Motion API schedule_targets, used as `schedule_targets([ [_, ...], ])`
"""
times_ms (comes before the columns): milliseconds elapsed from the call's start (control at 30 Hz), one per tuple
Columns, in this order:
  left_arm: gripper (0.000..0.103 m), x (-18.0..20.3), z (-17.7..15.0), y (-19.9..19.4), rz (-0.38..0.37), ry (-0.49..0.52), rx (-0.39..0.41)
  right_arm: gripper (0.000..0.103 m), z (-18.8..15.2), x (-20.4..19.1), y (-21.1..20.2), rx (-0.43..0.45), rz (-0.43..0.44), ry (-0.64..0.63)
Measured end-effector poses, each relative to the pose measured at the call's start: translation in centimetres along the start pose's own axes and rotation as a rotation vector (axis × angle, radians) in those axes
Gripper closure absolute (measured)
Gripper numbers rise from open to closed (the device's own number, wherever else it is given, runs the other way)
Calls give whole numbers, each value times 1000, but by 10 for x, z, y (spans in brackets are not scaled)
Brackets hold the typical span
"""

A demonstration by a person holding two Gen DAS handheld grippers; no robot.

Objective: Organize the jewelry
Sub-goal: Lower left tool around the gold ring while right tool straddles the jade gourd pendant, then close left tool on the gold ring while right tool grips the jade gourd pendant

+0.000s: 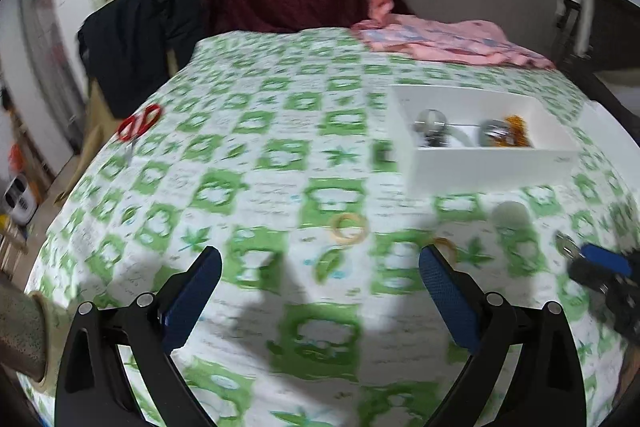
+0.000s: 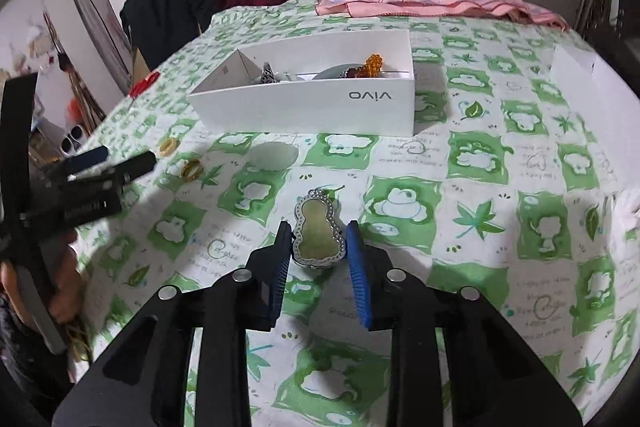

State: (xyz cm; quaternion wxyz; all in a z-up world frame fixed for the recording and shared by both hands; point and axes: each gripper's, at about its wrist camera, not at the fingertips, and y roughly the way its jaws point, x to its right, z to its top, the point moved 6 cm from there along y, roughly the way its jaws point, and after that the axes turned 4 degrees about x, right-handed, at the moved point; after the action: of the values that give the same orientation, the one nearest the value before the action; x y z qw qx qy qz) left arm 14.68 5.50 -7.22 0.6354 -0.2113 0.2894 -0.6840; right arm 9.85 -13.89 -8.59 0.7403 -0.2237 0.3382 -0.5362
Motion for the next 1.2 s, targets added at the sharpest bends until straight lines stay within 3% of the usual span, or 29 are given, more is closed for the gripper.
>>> schedule_targets([
  [200,7,37,-2,-7,-56,150,43,76,1,-1,0,-1,-2,-3],
  [400,20,58,-1,-3,-77,232,54,76,1,-3,0,-2,-6,-8],
  [600,23,64,-2,6,-91,259,25,76,1,-3,0,-2,-7,-8],
  [667,31,64,-3,10,-102,252,3,76,1,-3,1,-2,-7,-8],
  [733,51,62,-4,16,-124,234,-35,76,1,-3,1,-2,-6,-8],
  [833,69,59,-5,19,-168,195,-62,76,1,-2,1,-2,-6,-8],
  [1000,82,60,-7,19,-150,205,-56,76,2,-3,1,-2,-6,-8],
  [1200,82,53,-3,8,-145,172,-14,76,3,-1,-3,16,1,6],
])
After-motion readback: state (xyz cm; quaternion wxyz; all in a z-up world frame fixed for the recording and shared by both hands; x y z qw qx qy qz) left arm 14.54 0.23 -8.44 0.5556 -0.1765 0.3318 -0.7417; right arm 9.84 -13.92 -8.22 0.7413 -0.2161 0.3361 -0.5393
